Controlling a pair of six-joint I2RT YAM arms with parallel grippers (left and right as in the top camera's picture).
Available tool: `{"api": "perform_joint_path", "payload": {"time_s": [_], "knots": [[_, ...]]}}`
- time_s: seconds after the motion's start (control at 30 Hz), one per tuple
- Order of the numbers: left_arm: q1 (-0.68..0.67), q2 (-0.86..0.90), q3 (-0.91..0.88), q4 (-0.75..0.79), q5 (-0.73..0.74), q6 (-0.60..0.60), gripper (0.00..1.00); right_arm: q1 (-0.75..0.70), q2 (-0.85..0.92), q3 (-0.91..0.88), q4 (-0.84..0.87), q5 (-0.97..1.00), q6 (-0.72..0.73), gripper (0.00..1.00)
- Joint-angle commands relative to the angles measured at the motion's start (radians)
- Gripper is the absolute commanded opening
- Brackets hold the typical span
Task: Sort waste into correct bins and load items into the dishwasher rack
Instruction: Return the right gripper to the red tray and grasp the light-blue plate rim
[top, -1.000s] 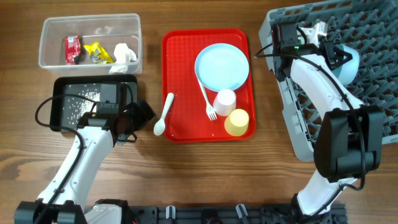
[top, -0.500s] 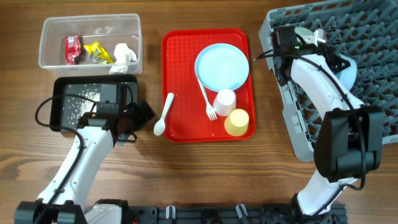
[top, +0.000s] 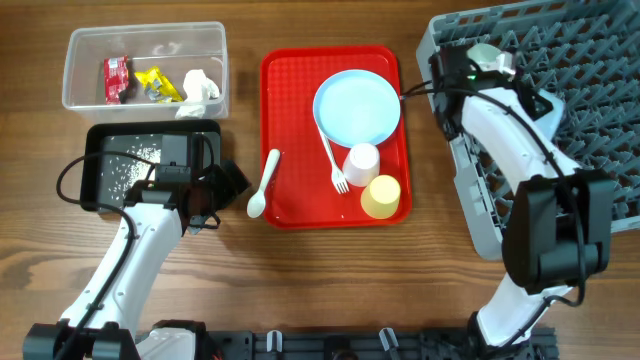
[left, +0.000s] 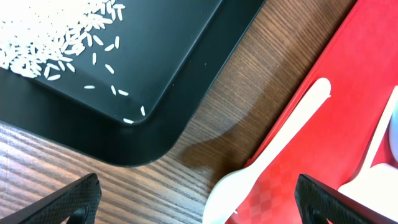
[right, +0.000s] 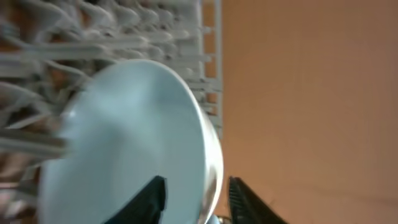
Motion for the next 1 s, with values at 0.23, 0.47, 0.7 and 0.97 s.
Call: {"api": "perform_joint_path", "payload": {"time_s": [0.23,0.47,0.7,0.97], "knots": [[0.000,0.002,-0.004,0.000,0.005,-0.013,1.00,0.204,0.017,-0.008,-0.024,-0.210,0.022,0.54],[0.000,0.002,-0.004,0.000,0.004,-0.013,1.00,0.264,-0.001,0.017,-0.092,-0.306,0.177,0.57],[0.000,0.002,-0.004,0.000,0.005,-0.013,1.00,0.277,-0.143,0.106,-0.120,-0.737,0.226,0.64],[0.000,0.002,-0.004,0.000,0.005,-0.013,1.00,0.277,-0.249,0.121,0.003,-1.255,0.233,0.70]]}}
